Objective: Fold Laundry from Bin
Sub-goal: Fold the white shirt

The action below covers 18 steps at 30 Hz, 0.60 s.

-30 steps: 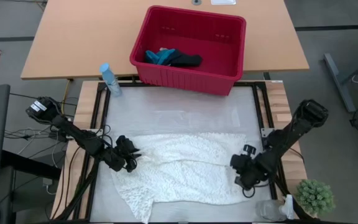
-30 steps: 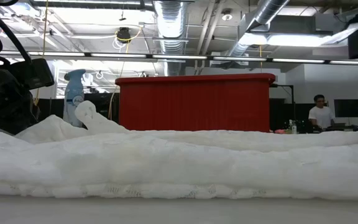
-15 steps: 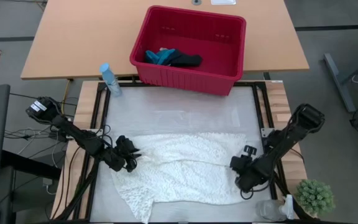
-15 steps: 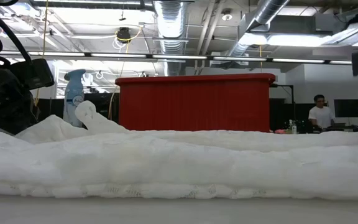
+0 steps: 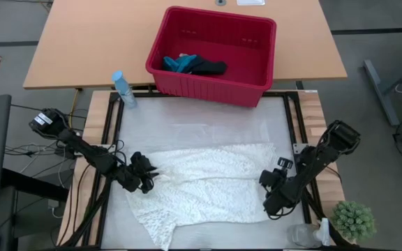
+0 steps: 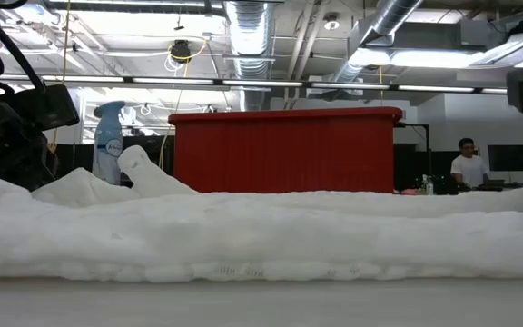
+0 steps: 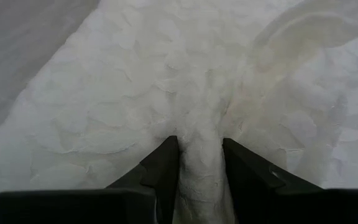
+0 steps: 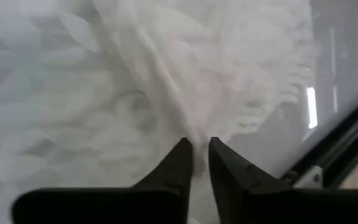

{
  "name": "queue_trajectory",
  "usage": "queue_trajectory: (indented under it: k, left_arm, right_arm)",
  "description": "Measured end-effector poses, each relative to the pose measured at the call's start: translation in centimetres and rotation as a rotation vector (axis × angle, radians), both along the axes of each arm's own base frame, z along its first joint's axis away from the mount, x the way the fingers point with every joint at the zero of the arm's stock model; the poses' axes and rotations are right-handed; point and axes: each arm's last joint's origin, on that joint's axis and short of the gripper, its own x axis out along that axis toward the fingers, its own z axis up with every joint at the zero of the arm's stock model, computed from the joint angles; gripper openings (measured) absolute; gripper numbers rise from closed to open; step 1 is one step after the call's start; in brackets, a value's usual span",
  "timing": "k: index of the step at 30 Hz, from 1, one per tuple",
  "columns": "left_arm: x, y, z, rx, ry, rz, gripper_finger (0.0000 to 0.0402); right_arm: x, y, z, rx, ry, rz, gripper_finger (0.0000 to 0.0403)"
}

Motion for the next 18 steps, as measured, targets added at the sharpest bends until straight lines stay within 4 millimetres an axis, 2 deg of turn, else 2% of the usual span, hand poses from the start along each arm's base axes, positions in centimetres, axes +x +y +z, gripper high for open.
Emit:
queue_trajectory:
  k: [8,14,18]
  left_arm:
    - [0.2,-0.2,0.2,0.000,0.002,-0.034,0.0114]
    - [1.6,-1.3,1.8,0.008,0.018,-0.203,0.0114]
    - [2.0,-1.7,2.8,0.048,0.079,-0.249,0.0114]
  right_arm:
    - [-0.8,0.4,0.8,0.032,-0.012,0.006,0.0135]
    - [-2.1,0.0,2.4,0.008,-0.062,-0.041,0.0147]
    - [-2.2,0.0,3.2,0.055,-0.171,-0.064,0.0148]
